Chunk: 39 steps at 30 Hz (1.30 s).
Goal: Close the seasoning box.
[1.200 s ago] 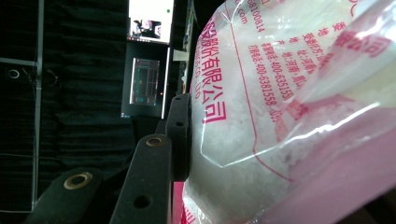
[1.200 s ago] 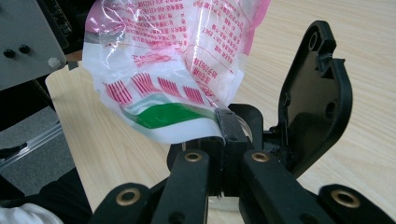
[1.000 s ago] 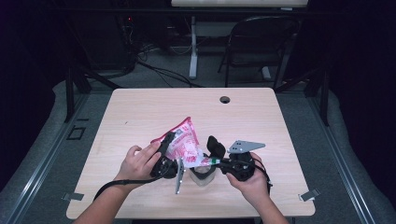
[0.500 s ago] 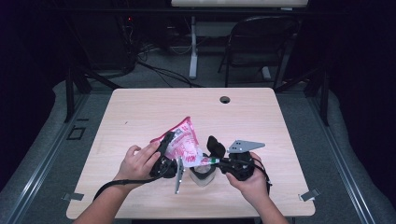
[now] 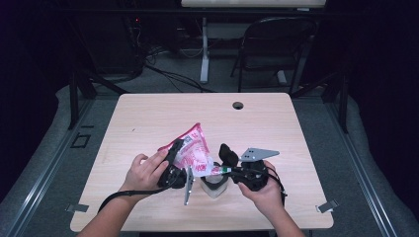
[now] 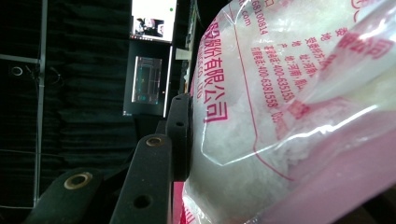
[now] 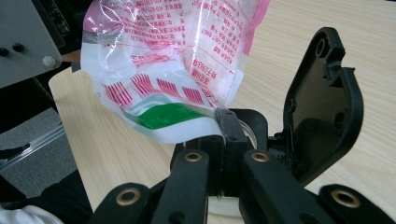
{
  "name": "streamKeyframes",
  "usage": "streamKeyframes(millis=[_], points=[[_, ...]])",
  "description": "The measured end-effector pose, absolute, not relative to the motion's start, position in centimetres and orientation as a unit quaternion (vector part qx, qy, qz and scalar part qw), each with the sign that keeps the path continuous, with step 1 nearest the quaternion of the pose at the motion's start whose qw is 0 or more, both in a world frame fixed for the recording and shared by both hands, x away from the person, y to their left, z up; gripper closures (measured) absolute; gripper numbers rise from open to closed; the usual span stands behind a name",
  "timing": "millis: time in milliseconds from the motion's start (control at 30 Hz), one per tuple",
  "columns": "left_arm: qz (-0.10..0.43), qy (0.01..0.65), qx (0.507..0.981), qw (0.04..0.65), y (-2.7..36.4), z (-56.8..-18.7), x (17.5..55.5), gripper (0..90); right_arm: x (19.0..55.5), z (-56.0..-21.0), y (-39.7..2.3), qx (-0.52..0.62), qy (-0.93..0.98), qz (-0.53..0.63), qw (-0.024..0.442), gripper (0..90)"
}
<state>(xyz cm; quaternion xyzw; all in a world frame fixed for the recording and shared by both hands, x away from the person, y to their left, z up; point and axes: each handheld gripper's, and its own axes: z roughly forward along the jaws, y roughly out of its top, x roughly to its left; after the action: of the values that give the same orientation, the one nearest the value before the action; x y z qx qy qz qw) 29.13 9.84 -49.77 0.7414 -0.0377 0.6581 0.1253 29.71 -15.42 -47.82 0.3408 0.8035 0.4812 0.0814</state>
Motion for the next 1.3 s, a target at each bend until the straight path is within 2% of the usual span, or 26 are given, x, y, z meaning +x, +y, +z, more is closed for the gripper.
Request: streamKeyframes(millis=[1300], points=[[0.662, -0.044, 0.737, 0.127, 9.73, -49.32, 29.16, 69.9, 29.68, -47.81, -15.53, 0.342, 0.801, 0.485, 0.082, 90.0]])
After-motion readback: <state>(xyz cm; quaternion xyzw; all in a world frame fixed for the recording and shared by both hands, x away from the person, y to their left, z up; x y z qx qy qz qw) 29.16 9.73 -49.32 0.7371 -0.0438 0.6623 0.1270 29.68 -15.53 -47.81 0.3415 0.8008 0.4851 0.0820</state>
